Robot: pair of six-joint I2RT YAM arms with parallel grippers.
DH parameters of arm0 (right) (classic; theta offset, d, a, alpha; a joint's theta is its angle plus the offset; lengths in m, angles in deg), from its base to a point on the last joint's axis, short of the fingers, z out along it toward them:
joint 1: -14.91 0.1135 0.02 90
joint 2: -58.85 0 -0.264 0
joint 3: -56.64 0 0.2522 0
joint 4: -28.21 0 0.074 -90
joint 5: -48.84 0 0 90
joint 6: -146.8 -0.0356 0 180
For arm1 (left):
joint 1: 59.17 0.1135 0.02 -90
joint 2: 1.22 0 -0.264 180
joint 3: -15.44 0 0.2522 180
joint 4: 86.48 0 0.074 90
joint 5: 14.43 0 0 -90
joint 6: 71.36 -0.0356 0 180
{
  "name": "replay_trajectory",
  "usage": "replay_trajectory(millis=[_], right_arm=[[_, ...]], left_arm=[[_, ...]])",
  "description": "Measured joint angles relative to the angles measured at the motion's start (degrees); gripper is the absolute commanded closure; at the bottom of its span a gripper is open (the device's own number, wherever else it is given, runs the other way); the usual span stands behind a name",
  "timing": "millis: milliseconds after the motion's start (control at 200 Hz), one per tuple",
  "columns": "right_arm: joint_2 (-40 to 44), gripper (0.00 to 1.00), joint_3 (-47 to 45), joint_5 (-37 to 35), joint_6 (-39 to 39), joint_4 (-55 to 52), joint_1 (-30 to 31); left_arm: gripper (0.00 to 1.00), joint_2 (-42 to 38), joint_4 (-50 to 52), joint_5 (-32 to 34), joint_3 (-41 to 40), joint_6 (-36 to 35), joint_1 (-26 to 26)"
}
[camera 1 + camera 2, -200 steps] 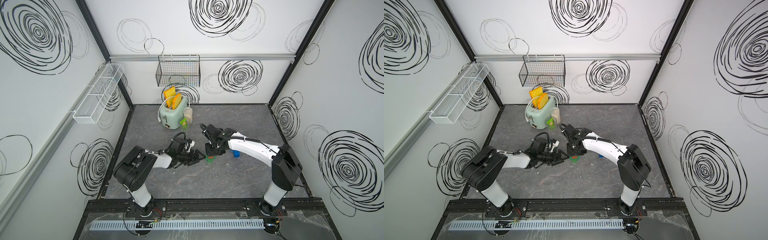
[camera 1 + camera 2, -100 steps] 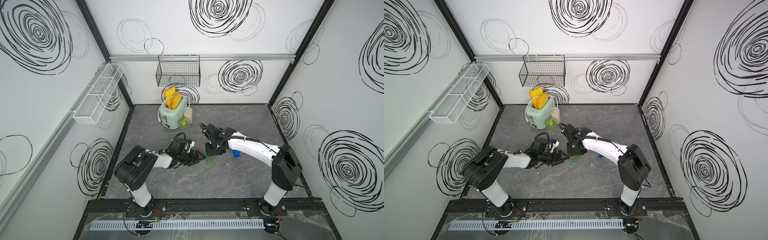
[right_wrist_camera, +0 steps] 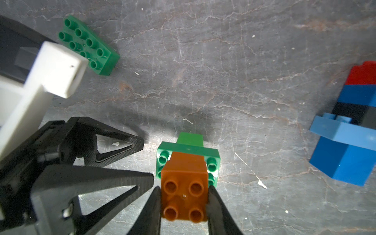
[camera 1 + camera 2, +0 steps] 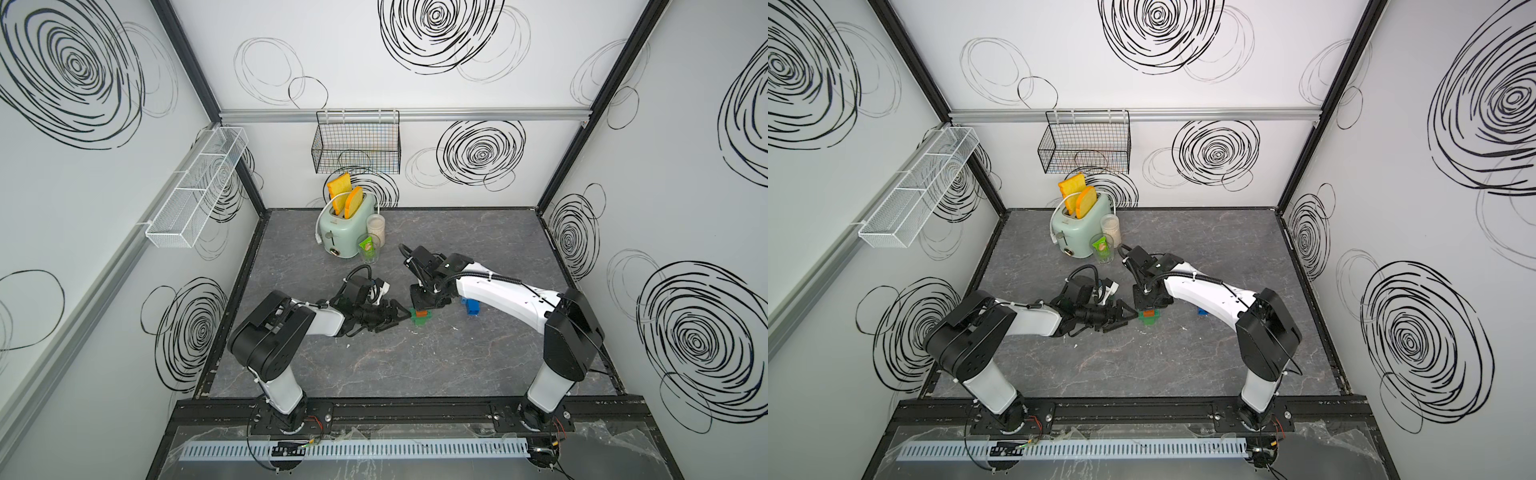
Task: Assemble the letter f with lego
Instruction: Assemble the lego brick with the lego brick.
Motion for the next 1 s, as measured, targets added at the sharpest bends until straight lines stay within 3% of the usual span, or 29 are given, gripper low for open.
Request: replay_trajectory(millis=[996], right_arm=[[1.86, 0.69, -3.28, -1.01, -2.45, 2.82, 0.76]], left_arm=[[0.31, 1.20, -2.95, -1.07, 0.00, 2.16, 0.50]])
